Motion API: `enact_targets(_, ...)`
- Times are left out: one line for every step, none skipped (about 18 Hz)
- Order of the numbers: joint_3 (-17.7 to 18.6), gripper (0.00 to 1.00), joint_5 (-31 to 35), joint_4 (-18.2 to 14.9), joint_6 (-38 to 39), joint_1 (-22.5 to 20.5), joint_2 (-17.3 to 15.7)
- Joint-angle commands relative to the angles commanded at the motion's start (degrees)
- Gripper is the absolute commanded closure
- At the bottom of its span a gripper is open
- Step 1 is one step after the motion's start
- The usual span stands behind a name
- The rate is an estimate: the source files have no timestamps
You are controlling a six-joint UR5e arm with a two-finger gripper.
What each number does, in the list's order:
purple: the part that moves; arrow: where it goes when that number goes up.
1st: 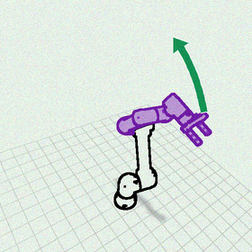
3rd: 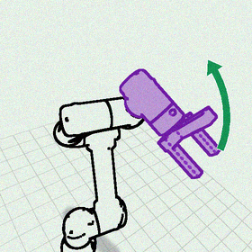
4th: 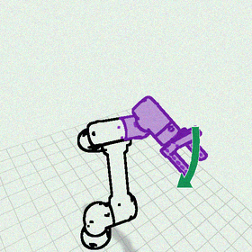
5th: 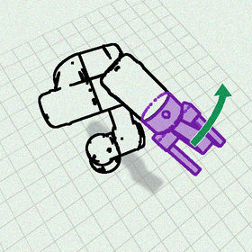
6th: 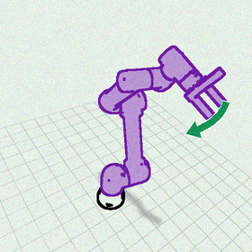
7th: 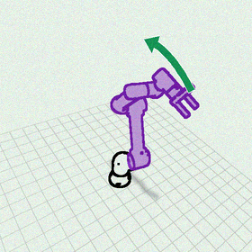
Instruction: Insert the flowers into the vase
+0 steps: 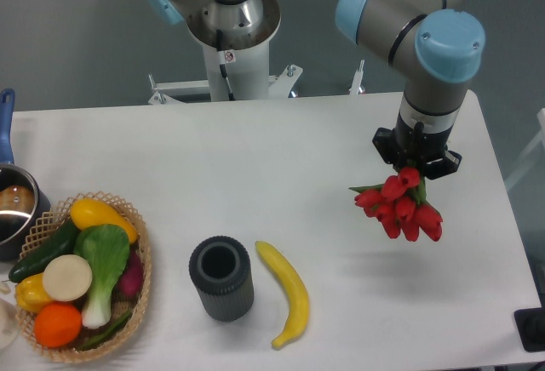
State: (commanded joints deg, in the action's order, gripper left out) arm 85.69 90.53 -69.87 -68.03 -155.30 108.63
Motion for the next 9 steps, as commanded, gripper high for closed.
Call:
enact_targets(0.1,0.98,0.1,0.1,0.0,0.1,0.0)
enact_targets(0.1,0.98,0.2,0.1,0.0,0.1,0.0)
enact_targets(0.0,0.98,0.0,0.0,0.0,0.0,0.1)
enact_targets(-0.2,0.98,-0.1,-0.1,0.0,-0.2,0.0)
enact_targets(-0.2,0.97,-0.1,-0.2,0.0,-0.4,-0.3)
enact_targets(-0.1,0.97,-0.1,-0.3,0.0,-0.6,-0.4)
enact_targets(-0.2,0.97,-0.3,-0.2,0.0,-0.7,-0.4)
enact_targets(-0.4,0.97,-1.0,0.0,0.0,-0.6,-0.4)
enact_targets(-0.8,0.97,-2.4,0.1,0.1,-0.6,-0.4)
